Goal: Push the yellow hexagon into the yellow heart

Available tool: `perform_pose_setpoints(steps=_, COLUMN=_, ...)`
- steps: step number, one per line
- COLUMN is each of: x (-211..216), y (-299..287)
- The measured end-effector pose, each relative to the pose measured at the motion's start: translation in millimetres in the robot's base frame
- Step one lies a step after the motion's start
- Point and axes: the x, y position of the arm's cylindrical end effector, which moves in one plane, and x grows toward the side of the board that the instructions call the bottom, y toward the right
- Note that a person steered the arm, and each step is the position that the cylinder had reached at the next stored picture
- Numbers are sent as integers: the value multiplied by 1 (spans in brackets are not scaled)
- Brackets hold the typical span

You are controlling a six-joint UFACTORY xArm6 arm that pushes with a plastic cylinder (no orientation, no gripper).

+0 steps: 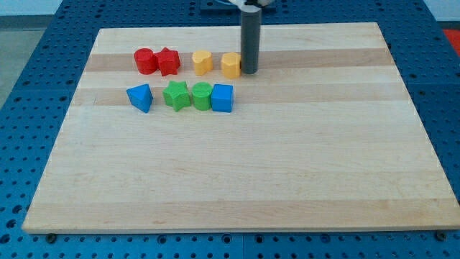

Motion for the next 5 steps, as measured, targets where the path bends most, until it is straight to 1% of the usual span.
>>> perform_pose_setpoints(steps=1, x=0, y=-15)
perform_pose_setpoints(steps=3, x=5, y=-16)
perform_pose_setpoints(steps=5, x=5, y=-32)
